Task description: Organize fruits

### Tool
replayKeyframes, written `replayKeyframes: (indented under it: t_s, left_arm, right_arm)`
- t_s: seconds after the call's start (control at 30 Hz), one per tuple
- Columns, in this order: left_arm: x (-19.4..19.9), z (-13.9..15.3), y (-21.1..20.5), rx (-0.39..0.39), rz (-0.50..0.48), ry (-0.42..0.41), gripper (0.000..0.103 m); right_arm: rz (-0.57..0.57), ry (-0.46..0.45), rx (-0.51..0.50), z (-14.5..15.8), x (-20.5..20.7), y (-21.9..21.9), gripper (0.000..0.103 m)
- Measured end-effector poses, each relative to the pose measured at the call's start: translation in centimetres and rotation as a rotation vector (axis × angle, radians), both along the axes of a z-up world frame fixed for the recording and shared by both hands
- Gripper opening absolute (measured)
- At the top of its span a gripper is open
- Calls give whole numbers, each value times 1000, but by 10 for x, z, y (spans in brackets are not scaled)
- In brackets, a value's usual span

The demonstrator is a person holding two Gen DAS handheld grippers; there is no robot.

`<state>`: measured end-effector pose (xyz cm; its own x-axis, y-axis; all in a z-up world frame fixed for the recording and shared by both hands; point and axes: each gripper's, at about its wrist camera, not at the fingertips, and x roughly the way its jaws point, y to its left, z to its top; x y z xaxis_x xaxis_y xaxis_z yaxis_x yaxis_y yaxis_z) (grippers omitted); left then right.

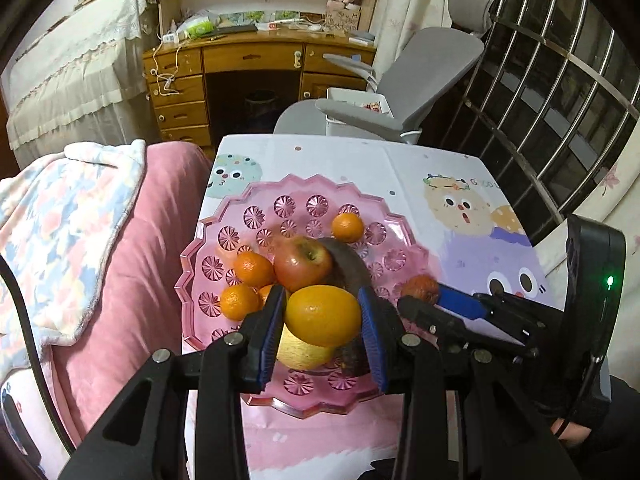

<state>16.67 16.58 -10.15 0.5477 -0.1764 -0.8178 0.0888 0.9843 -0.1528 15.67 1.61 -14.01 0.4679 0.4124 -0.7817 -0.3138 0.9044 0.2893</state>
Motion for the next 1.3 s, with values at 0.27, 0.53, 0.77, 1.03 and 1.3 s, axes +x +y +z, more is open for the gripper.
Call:
replayKeyframes:
  t_s: [0.27, 0.53, 0.77, 1.03, 1.3]
  left_arm:
    - [9, -6, 8, -20, 25, 7, 68]
    - [-6, -14, 4, -54, 72, 49, 77]
    - [-42, -15, -17, -36, 64, 67, 77]
    - [-96, 14, -43, -13, 32, 66, 78]
    - [-146, 67, -69, 40, 13, 23, 90]
  right_arm:
    - [-27, 31, 6, -6, 7, 4, 54]
    - [-53, 77, -12, -9, -10, -9, 75]
    - [-114, 188, 19, -14, -51, -50, 81]
    - [-185, 231, -34, 21, -114, -97, 88]
    - [-264, 247, -85, 78, -164, -121, 91]
